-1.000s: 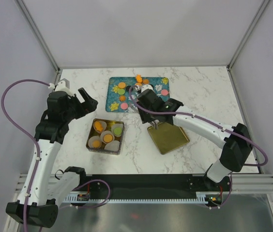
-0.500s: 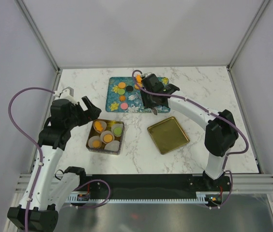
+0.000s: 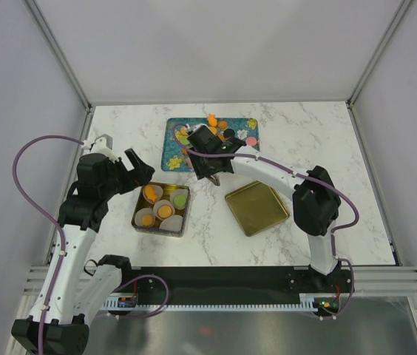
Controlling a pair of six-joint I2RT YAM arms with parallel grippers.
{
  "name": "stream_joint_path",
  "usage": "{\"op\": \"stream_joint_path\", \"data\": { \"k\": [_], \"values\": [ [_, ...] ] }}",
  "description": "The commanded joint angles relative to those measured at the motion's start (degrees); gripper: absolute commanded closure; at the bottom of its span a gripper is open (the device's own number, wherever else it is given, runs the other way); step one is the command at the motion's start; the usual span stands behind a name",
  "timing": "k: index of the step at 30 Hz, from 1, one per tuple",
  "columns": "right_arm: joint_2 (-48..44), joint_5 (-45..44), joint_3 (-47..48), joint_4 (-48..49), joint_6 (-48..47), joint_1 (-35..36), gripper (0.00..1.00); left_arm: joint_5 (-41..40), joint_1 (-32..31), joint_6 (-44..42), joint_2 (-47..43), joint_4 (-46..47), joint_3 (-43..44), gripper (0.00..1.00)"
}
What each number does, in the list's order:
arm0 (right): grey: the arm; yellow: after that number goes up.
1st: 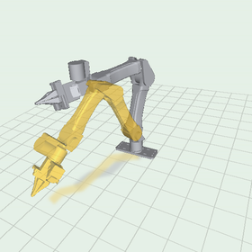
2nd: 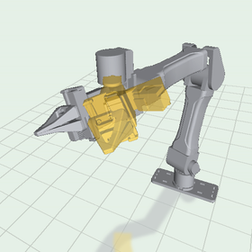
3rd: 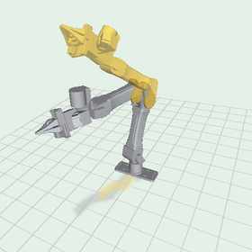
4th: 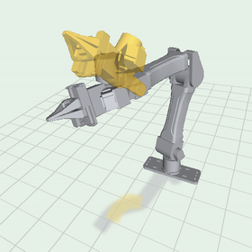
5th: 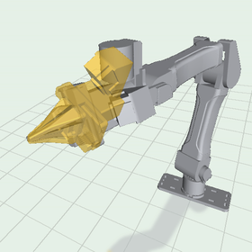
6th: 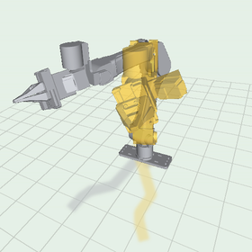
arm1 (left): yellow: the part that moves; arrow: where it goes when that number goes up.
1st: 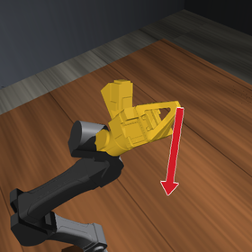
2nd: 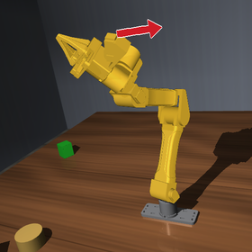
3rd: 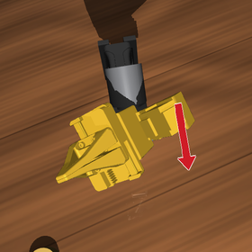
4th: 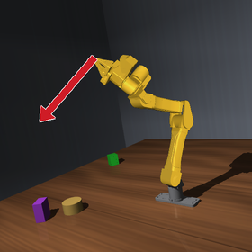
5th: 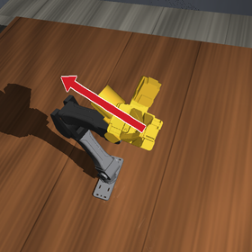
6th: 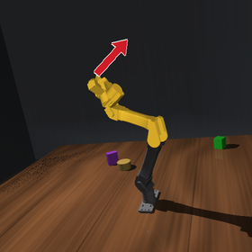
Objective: Pack the cookies
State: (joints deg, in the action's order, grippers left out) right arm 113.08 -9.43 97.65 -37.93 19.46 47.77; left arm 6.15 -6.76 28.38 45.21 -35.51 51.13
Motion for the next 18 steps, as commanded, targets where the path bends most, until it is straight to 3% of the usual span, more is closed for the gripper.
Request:
{"op": "stream_joint_path", "data": {
  "k": [1,18],
  "values": [
    [1.00,-4.27,3.86,-0.91,-0.74,0.74,0.48,0.00,0.44,-1.84,-0.39,2.37,-0.51,0.01],
    [2.85,-4.90,4.22,-1.62,-1.53,1.98,0.48,-0.09,0.35,-1.66,-0.30,2.55,-1.04,0.01]
  ]
}}
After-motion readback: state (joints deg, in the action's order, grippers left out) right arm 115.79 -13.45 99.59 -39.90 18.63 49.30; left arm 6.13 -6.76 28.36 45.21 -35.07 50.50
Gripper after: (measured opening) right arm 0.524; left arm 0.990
